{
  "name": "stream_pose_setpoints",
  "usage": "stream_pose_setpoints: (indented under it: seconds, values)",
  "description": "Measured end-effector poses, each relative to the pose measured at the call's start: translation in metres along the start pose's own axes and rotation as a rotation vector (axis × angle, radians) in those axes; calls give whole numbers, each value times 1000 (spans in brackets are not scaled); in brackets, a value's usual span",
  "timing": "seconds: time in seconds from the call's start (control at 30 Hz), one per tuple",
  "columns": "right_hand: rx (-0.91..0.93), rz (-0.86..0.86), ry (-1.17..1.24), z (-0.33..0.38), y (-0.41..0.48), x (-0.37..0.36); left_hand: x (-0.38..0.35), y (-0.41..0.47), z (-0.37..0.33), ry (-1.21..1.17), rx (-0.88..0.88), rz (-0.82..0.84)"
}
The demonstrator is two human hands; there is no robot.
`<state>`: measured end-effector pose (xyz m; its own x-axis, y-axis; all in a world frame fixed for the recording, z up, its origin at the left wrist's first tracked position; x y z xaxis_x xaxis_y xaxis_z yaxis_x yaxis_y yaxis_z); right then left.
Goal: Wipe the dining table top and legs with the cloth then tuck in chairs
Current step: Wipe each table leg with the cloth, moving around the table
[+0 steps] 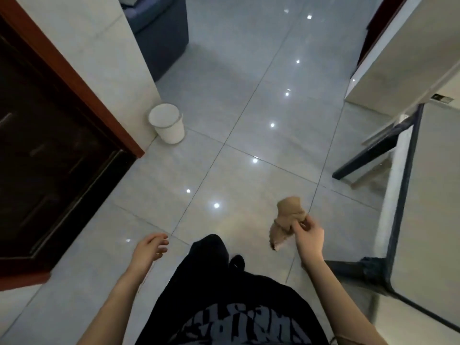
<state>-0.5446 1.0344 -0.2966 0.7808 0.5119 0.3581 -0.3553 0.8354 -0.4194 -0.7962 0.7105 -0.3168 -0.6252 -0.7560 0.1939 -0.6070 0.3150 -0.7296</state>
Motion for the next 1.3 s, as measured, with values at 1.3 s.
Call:
stream_pose_setpoints:
  seconds: [1.3]
  values:
    - [-188, -1140, 661, 77, 283, 277, -665, 284, -525, 966, -364, 990]
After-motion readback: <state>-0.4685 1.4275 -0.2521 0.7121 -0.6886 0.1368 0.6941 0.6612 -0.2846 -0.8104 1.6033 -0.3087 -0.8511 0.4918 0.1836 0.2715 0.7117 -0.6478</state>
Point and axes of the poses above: each hand's wrist, its own y-axis towards the middle knuckle, its own x-axis out of the back of the hand, z = x × y, the point moved 4 cm from there along y, towards the middle knuckle, and after that the axes turned 8 degrees about z, right-handed, at the moved point
